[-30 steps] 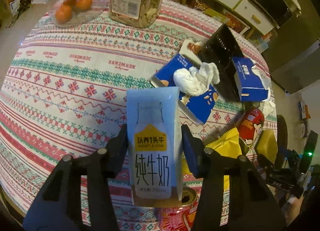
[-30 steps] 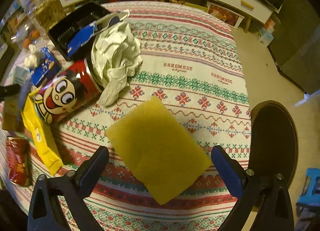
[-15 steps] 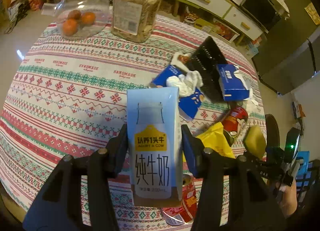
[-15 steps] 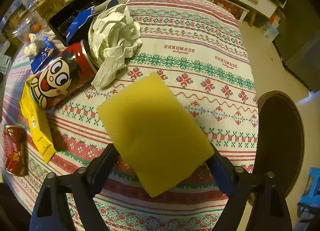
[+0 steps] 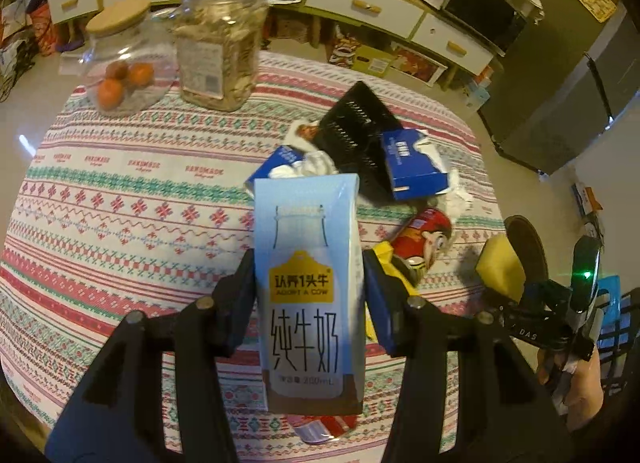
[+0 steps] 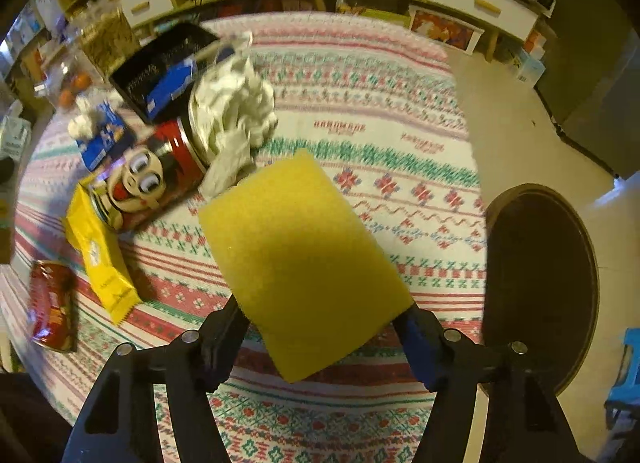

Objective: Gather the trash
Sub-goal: 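Carry the milk carton with the left tool while the right tool carries the sponge over the bin, then open the left tool over the bin while the right tool drops the sponge in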

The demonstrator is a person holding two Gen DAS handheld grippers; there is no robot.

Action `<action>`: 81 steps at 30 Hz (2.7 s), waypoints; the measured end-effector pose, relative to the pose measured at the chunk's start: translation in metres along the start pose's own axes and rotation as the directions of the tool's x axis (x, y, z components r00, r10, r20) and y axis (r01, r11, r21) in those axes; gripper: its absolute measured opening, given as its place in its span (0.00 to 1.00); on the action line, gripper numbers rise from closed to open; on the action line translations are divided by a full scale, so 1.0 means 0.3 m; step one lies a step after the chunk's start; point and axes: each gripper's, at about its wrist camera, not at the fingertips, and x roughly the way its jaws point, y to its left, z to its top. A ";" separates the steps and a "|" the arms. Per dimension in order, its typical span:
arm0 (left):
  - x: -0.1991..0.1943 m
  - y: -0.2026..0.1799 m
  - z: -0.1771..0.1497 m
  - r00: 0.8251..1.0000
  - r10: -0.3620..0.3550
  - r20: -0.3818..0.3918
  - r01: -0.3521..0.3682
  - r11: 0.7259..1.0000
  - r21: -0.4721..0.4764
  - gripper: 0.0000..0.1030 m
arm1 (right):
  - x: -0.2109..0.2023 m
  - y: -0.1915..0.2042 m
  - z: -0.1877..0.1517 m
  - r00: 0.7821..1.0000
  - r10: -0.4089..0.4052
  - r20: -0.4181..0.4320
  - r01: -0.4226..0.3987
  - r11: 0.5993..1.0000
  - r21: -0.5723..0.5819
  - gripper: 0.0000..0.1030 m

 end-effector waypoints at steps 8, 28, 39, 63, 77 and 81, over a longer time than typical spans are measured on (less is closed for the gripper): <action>-0.058 -0.132 0.015 0.995 -0.090 0.049 0.088 0.995 0.049 0.51 | -0.159 -0.115 -0.017 0.995 -0.002 0.098 -0.008 0.995 0.100 0.68; 0.023 -0.701 -0.135 0.964 -0.264 -0.027 0.259 0.914 0.312 0.51 | -0.321 -0.595 -0.312 0.987 -0.109 0.119 0.066 0.945 0.320 0.68; 0.253 -1.146 -0.183 0.946 -0.292 -0.140 0.324 0.850 0.415 0.51 | -0.299 -0.802 -0.467 0.991 -0.118 0.065 0.083 0.913 0.400 0.68; 0.340 -1.316 -0.230 0.966 -0.239 -0.098 0.256 0.839 0.480 0.83 | -0.259 -0.917 -0.499 0.991 -0.119 0.055 0.074 0.854 0.515 0.69; 0.078 -0.950 -0.191 0.984 -0.178 -0.013 0.162 0.859 0.486 0.91 | -0.201 -0.811 -0.392 0.991 -0.129 0.035 0.098 0.878 0.469 0.69; 0.027 -0.808 -0.180 0.990 -0.139 0.020 0.115 0.881 0.458 0.95 | -0.187 -0.789 -0.367 0.990 -0.139 0.037 0.106 0.878 0.467 0.71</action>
